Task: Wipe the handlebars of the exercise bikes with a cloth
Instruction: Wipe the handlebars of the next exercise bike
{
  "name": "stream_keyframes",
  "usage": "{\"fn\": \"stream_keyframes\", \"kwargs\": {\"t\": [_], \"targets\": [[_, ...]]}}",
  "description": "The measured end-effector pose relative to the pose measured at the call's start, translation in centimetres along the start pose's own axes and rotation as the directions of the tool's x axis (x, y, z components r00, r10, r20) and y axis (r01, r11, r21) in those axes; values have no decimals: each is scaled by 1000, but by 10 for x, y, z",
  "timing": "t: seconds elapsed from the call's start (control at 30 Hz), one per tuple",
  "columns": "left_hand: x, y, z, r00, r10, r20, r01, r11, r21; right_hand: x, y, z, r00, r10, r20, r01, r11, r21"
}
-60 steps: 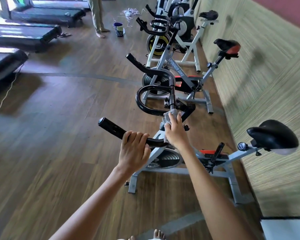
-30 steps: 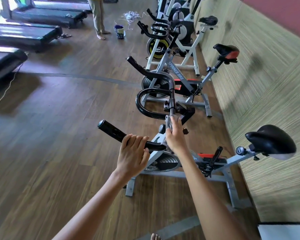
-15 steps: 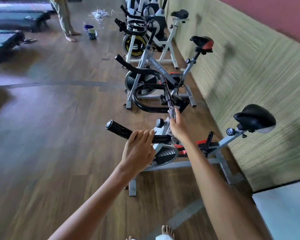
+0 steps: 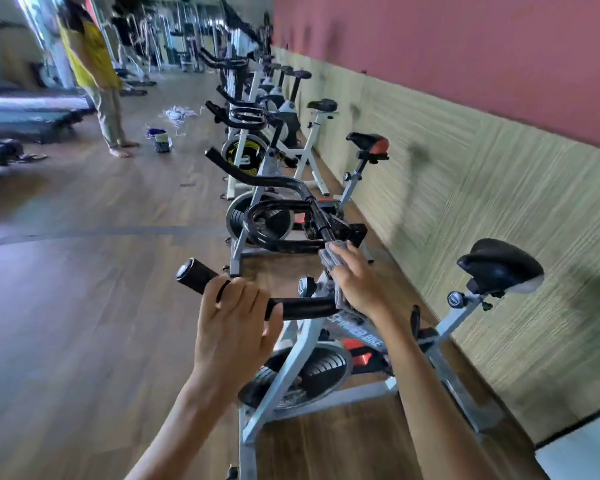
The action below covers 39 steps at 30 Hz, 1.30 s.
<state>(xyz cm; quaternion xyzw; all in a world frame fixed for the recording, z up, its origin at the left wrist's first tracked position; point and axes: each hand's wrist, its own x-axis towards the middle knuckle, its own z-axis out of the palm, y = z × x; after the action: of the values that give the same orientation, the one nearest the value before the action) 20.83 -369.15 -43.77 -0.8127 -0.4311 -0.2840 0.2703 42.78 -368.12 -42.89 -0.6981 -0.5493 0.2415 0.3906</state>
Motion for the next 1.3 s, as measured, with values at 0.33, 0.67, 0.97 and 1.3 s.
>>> {"fn": "stream_keyframes", "kwargs": {"t": [0.33, 0.67, 0.97, 1.3], "targets": [[-8, -3, 48, 867, 83, -491, -54, 996, 72, -28, 57, 57, 611, -567, -552, 628, 772, -98], [-2, -33, 56, 729, 190, -658, -173, 981, 92, 13, 66, 84, -27, -573, -819, 824, 451, -343], [6, -45, 64, 656, 144, -741, -178, 983, 33, 16, 16, 114, -539, -643, -544, 388, 383, -838], [4, -48, 64, 667, 151, -730, -271, 961, -49, 15, 17, 133, -443, -620, -648, 329, 560, -760]]}}
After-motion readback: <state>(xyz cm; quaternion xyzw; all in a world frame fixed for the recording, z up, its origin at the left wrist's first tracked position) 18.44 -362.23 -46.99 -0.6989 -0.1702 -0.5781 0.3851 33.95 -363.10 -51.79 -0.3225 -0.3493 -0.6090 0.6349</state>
